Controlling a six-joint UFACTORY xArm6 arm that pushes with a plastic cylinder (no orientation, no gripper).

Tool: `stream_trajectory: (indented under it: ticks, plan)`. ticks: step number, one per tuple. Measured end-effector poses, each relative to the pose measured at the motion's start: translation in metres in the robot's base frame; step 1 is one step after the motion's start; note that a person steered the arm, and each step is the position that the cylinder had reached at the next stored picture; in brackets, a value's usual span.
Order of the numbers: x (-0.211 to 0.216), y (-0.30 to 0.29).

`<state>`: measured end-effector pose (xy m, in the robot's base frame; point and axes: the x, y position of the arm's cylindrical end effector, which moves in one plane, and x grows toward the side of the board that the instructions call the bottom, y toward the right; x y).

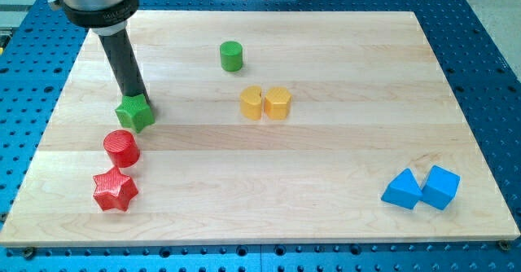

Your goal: Move the green circle vertically to the green star

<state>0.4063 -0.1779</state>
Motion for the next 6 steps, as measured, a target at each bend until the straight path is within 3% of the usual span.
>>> stream_trajectory:
  ticks: [2, 3, 4, 5, 6]
  plan:
    - [-0.033, 0.152]
    - [-0.091, 0.158]
    - [-0.085, 0.127]
    - [-0.124, 0.125]
    - [-0.088, 0.069]
